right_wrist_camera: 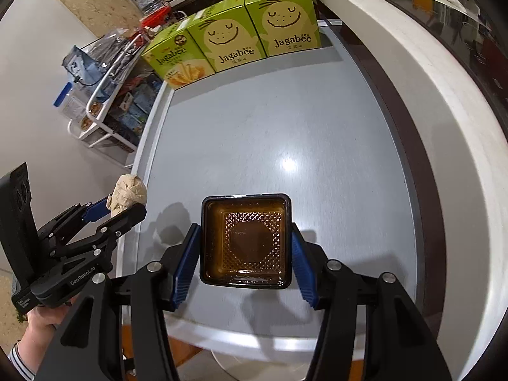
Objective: Collect trash
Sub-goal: 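Carry the tray and cloth bundle with both tools over the bin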
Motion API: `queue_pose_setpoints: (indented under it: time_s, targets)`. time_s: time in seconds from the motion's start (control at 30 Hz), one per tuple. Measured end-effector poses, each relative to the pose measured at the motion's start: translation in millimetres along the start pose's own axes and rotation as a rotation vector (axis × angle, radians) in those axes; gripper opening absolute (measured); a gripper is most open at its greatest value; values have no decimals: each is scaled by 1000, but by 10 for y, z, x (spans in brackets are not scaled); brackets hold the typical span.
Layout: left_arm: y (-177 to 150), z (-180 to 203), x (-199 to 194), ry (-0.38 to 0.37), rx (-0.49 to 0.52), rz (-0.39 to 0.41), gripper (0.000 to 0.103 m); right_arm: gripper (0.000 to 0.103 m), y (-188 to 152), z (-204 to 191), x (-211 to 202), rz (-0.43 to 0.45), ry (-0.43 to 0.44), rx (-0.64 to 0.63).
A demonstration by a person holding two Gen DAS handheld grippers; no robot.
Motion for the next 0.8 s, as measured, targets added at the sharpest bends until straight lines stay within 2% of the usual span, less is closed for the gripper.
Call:
queue_pose_setpoints:
  time_s: [0.43, 0.63, 0.8]
  targets:
    - [-602, 257, -484, -29, 66, -22, 52, 53, -730, -100, -366, -71, 61, -112]
    - [-1102, 528, -588, -61, 147, -101, 52, 53, -1215, -144, -408, -146, 83, -160]
    - [-1481, 694, -564, -87, 188, -174, 52, 53, -1594, -134, -333, -217, 56, -209]
Point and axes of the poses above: each gripper's, at about its wrist camera, not at the fingertips, and x roughly the way its jaws point, z to its right, y to its top, the point moved 8 cm from there along x, roughly the way its jaws point, and after that the axes turned 1 degree about y, right-handed, at the moved point
